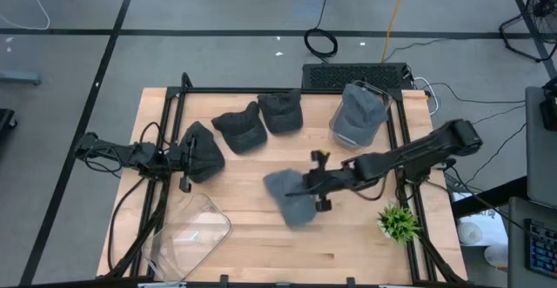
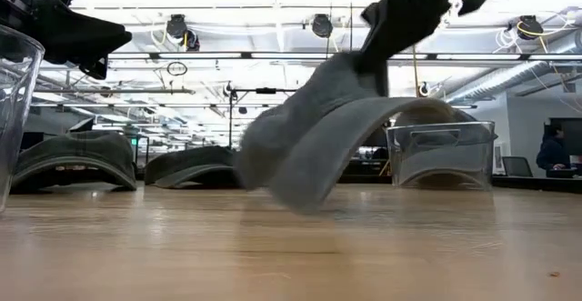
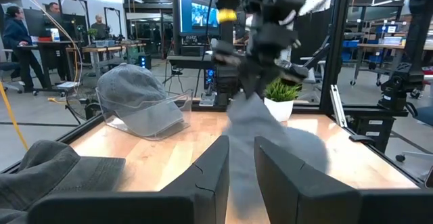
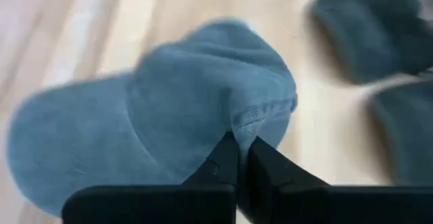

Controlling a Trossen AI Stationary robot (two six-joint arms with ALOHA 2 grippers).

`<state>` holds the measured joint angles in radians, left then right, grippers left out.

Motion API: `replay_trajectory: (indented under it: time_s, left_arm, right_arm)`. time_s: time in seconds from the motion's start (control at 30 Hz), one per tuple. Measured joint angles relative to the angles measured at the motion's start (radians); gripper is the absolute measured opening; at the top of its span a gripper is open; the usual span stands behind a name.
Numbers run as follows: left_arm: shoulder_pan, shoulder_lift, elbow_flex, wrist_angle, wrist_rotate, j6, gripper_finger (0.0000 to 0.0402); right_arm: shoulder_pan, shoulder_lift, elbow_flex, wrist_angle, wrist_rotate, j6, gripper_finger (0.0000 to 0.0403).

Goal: Pick & Place hat
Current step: Put the gray cap into the top transparent bin

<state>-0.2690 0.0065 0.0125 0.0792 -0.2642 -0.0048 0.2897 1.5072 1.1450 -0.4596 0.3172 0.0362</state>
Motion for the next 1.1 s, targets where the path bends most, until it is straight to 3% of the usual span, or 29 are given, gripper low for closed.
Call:
replay_trajectory:
  time_s: [0.3, 0.57, 0.8, 1.1]
  left_arm:
    - [0.0, 0.0, 0.0, 0.0, 0.0, 0.0, 0.0076]
    - [0.0, 0.0, 0.0, 0.0, 0.0, 0.0, 0.0076]
    - [0.0, 0.0, 0.0, 0.0, 0.0, 0.0, 0.0076]
    - [0.0, 0.0, 0.0, 0.0, 0.0, 0.0, 0.0076]
  right_arm:
    - [-0.018, -0.236, -0.002, -0.214, 0.284, 0.078, 0.0]
    - [-0.067, -0.472, -0.14, -0.191, 0.522, 0.068, 0.0]
    - [-0.123, -0.678, -0.284, -0.004, 0.766, -0.125, 0.0]
    - [-0.222, -0.865, -0.473, 0.279, 0.808, -0.341, 0.0]
